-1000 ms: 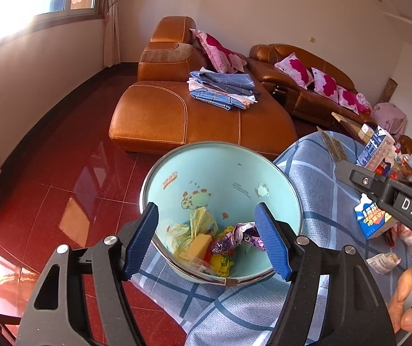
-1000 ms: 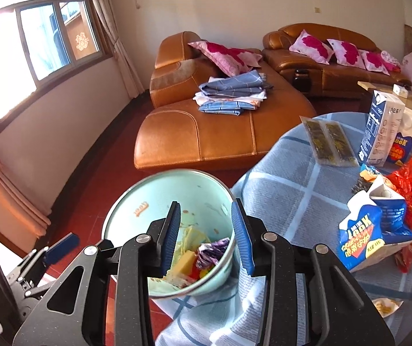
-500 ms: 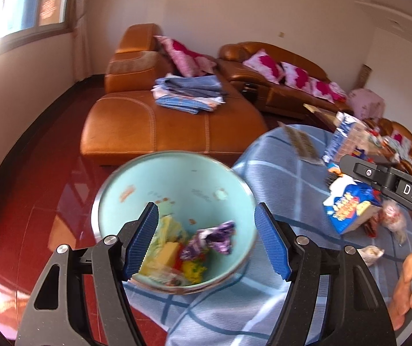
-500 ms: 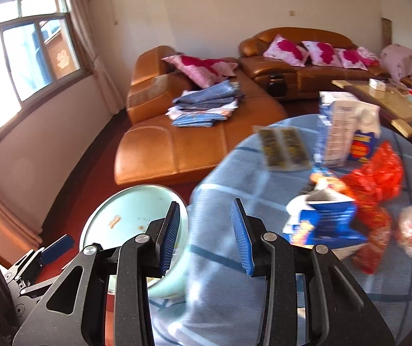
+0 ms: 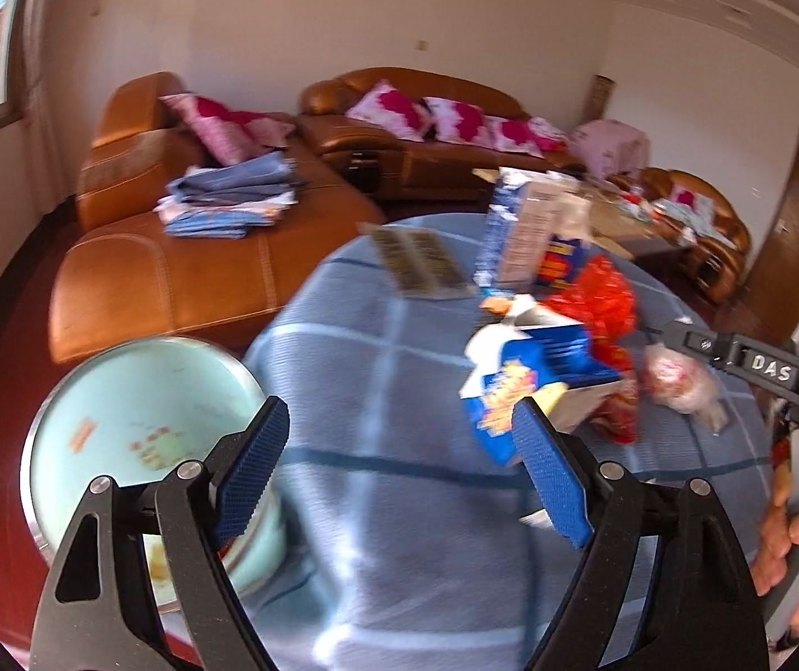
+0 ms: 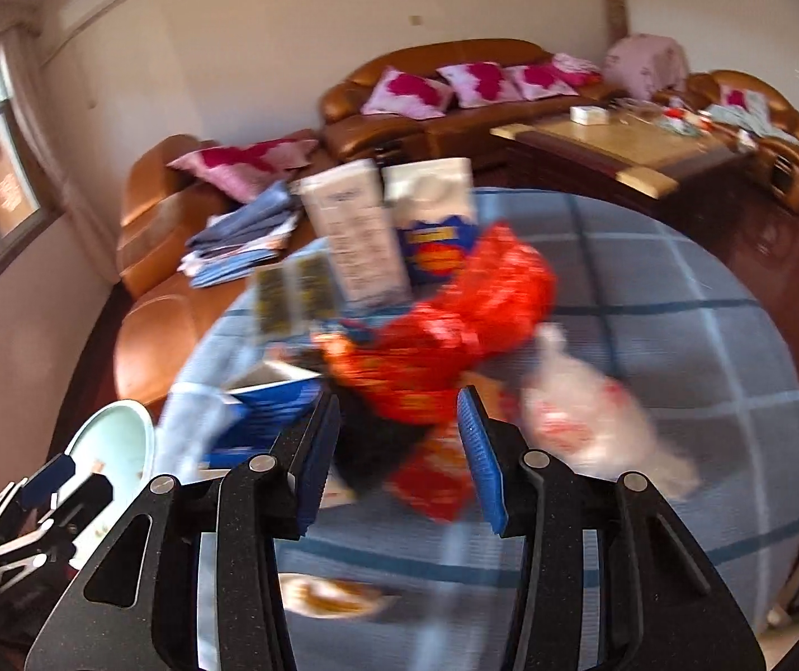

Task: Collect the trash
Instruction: 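Move both open grippers back over the trash on the table, then grasp the blue LOOK milk carton with the left gripper while the right gripper grasps the clear plastic bag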

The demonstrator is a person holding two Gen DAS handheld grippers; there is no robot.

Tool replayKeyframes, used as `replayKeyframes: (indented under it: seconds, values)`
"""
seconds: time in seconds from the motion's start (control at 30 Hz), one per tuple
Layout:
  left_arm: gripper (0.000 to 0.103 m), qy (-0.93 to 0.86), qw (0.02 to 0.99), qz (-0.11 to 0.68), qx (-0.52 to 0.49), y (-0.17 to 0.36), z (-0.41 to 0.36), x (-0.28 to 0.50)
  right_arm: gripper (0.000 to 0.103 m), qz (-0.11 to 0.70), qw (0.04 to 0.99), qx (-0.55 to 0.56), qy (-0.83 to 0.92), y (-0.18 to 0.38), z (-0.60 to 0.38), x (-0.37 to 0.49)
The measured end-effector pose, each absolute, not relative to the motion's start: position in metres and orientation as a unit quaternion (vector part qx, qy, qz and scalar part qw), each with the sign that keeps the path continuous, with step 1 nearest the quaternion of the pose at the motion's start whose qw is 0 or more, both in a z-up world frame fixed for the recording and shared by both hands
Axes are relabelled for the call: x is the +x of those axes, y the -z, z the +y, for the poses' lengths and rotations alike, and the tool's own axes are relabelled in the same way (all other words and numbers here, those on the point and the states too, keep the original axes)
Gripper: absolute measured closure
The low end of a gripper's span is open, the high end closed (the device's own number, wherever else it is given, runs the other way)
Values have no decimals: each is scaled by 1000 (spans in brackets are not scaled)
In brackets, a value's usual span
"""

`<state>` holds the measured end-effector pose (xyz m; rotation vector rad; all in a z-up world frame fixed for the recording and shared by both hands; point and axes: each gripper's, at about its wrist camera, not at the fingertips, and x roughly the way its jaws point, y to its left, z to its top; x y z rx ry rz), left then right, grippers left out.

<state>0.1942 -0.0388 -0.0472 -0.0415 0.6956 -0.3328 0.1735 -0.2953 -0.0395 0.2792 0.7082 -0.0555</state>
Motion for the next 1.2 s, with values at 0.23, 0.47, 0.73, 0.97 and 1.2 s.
replayKeyframes:
  seconds: [0.23, 0.47, 0.73, 0.97, 1.2]
  values:
    - [17, 227, 913, 340, 20, 55, -98, 205, 36, 351, 925, 130, 62, 46, -340, 165]
    - [16, 216, 906, 362, 32, 72, -130, 224, 29, 387, 911, 121, 81, 69, -373, 168]
    - [32, 199, 895, 397, 42, 91, -146, 239, 52, 435, 894, 63, 82, 100, -373, 195]
    - [59, 204, 891, 405, 26, 99, -143, 243, 76, 433, 894, 83, 73, 104, -381, 192]
    - [63, 209, 897, 390, 16, 90, -134, 237, 80, 388, 910, 122, 76, 78, -389, 173]
